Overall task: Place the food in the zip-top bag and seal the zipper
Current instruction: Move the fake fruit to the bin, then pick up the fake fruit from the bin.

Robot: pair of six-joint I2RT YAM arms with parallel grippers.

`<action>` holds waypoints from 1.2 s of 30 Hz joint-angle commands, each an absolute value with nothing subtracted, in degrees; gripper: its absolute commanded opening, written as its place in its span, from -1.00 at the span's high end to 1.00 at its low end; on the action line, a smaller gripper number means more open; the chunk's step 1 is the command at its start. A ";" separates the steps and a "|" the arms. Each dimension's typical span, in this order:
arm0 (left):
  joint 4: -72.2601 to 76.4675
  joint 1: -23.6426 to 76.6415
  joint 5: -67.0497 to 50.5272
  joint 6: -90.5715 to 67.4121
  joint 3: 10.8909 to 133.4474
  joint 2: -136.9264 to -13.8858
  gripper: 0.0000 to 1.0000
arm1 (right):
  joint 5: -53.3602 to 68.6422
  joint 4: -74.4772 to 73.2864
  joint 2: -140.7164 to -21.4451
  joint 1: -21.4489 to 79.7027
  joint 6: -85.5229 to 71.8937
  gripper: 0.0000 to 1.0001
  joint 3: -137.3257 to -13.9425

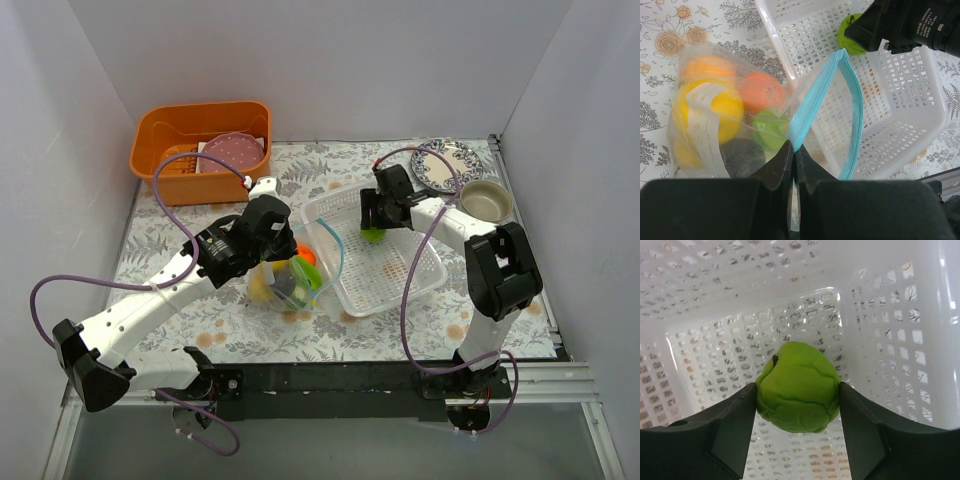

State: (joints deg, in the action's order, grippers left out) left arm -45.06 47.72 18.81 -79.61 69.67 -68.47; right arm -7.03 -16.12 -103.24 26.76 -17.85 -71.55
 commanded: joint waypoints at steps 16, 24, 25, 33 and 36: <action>-45.44 47.46 18.46 -79.72 68.47 -65.22 1.00 | 8.00 -21.18 -100.99 27.51 -13.54 -0.62 -70.93; -45.70 47.46 18.55 -79.81 67.85 -64.60 1.00 | 6.94 -21.62 -101.25 27.69 -13.45 -0.52 -70.58; -45.70 47.46 18.46 -79.80 67.85 -64.69 1.00 | 6.94 -21.53 -101.25 27.60 -13.53 -0.44 -70.58; -45.62 47.46 18.19 -79.81 68.38 -65.13 1.00 | 6.33 -21.71 -98.44 27.69 -15.46 0.10 -69.44; -45.62 47.46 17.76 -79.80 68.64 -65.21 1.00 | 7.03 -20.66 -94.93 27.77 -16.95 0.12 -67.42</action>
